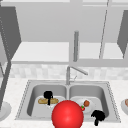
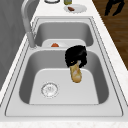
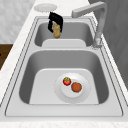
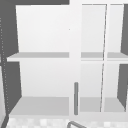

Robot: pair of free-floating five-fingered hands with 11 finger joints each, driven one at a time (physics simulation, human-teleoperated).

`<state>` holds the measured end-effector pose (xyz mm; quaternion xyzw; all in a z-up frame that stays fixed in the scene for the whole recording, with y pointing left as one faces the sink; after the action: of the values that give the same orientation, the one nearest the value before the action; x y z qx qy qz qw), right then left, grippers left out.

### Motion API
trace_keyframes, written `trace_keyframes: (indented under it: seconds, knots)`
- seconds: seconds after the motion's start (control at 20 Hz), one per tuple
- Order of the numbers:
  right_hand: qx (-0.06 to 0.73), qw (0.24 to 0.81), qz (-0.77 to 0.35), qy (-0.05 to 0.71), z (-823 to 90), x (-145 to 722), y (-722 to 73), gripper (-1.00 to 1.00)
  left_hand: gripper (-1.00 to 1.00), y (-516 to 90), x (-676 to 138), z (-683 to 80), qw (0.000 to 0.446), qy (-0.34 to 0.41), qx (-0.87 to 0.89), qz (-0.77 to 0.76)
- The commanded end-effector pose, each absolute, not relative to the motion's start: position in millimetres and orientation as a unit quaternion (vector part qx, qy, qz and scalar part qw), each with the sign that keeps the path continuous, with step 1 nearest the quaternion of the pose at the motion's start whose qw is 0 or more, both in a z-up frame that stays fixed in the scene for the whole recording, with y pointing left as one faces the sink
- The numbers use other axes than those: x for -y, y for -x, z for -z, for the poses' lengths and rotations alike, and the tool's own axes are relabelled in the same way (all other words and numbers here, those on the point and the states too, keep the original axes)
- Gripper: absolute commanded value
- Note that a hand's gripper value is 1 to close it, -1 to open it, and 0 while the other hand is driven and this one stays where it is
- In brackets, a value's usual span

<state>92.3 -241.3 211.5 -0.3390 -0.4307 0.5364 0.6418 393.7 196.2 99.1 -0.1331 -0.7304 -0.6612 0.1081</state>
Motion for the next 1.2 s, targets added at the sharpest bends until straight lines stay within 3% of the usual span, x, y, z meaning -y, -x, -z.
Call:
trace_keyframes:
  seconds: [0.0, 0.8, 1.15]
  knots:
    - [0.431, 0.642, -0.536, 0.339, -211.5, 241.3, -92.3, 0.0, 1.0, -386.8, -192.3, -68.2, 0.081, 0.159, 0.727, 0.663]
    - [0.431, 0.642, -0.536, 0.339, -211.5, 241.3, -92.3, 0.0, 1.0, -385.7, -171.3, 73.1, 0.095, 0.141, 0.732, 0.659]
    - [0.431, 0.642, -0.536, 0.339, -211.5, 241.3, -92.3, 0.0, 1.0, -440.2, -183.3, 127.8, 0.106, 0.167, 0.731, 0.654]
